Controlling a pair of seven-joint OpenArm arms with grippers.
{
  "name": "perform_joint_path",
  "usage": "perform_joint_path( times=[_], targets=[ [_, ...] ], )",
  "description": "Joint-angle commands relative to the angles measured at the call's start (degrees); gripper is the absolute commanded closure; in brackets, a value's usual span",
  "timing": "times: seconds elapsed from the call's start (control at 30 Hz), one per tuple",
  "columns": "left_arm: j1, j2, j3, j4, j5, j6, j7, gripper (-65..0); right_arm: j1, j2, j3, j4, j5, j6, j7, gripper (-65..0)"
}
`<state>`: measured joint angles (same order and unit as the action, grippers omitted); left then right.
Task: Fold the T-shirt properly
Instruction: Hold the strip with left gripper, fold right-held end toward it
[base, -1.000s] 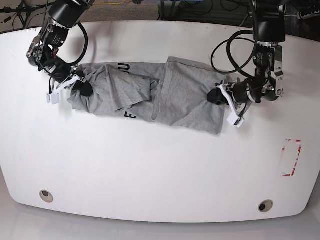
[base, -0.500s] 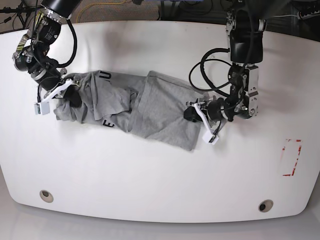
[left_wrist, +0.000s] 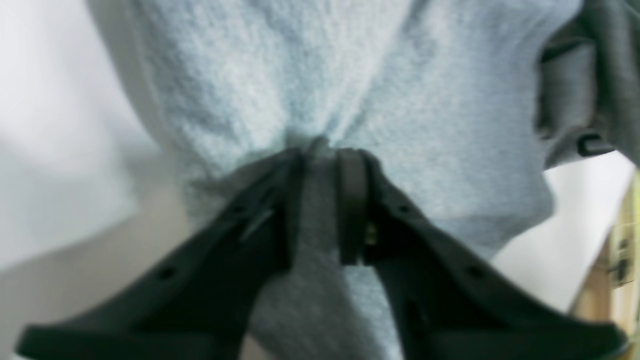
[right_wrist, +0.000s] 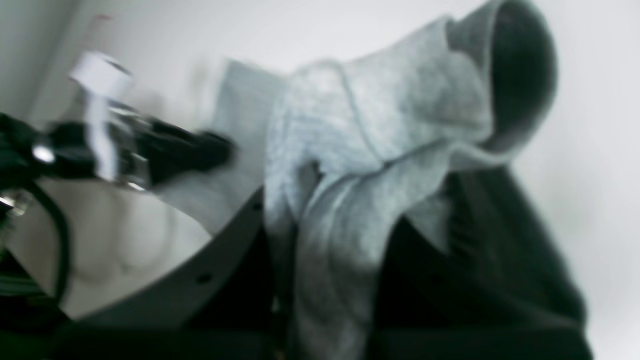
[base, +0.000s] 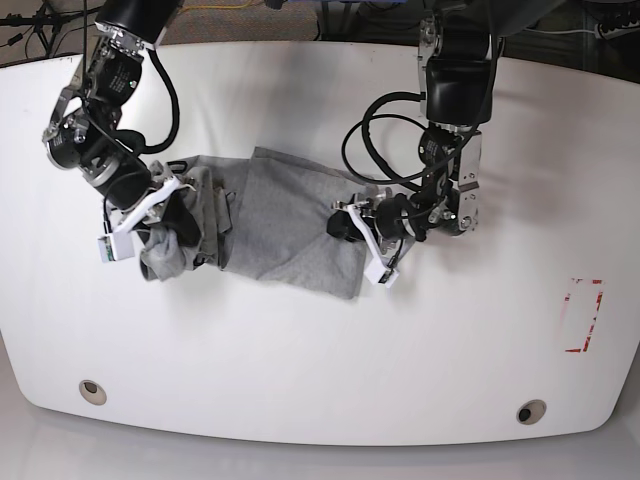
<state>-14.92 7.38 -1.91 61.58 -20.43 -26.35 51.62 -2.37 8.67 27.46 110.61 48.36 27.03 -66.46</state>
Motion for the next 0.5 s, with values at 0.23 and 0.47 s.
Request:
perform_joint_path(
  times=[0.23, 0.47],
  targets=[
    [1.9, 1.6, 0.5, -1.6, 6.5, 5.7, 7.8, -19.2, 5.1, -3.4, -6.6, -0.2, -9.5, 0.5, 2.6, -0.6],
    [2.0, 1.6, 0.5, -1.6, 4.6, 5.8, 7.8, -19.0, 5.1, -4.3, -13.0, -1.7, -18.4, 0.5, 5.8, -0.6]
  ],
)
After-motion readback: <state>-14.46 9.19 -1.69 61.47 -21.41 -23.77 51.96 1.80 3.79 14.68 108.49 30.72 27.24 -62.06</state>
